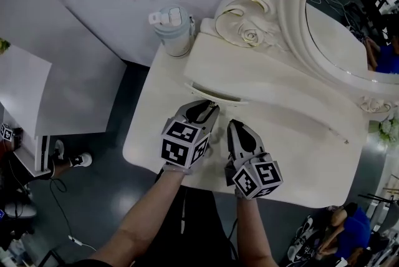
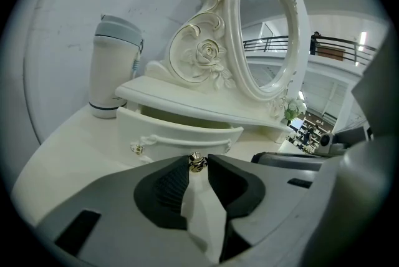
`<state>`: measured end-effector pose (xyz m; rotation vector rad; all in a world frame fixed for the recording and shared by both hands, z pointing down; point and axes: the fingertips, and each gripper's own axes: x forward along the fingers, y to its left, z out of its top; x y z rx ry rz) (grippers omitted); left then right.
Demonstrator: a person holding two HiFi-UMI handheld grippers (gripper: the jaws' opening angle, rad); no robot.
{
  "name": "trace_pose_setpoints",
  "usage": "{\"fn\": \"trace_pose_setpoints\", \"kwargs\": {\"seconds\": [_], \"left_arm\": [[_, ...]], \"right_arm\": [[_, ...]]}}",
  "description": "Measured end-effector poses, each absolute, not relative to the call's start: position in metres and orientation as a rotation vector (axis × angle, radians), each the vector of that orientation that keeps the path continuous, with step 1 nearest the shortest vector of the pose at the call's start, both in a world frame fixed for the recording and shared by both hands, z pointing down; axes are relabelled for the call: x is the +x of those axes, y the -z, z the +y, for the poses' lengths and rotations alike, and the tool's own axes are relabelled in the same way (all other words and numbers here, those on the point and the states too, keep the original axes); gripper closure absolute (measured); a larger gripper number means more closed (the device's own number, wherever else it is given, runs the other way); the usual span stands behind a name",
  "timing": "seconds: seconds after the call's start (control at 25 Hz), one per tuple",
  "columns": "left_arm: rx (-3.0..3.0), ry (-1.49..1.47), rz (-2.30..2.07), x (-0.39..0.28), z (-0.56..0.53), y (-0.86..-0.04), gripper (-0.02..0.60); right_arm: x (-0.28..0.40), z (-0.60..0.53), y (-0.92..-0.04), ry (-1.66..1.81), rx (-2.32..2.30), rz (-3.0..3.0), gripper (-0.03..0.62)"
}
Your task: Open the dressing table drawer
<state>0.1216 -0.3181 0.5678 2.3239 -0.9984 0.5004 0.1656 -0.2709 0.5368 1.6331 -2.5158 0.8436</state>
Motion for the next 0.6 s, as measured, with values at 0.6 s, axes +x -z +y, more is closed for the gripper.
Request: {"fn": "trace_pose_setpoints", "kwargs": {"seconds": [0.6], "left_arm": [[2.322,-0.502,-0.974,0.114,-0.298,-0.566,0.477]], "right_arm": [[0.159,-0.250,-0.533,-0.857,1.665,-2.518,0.589]]}}
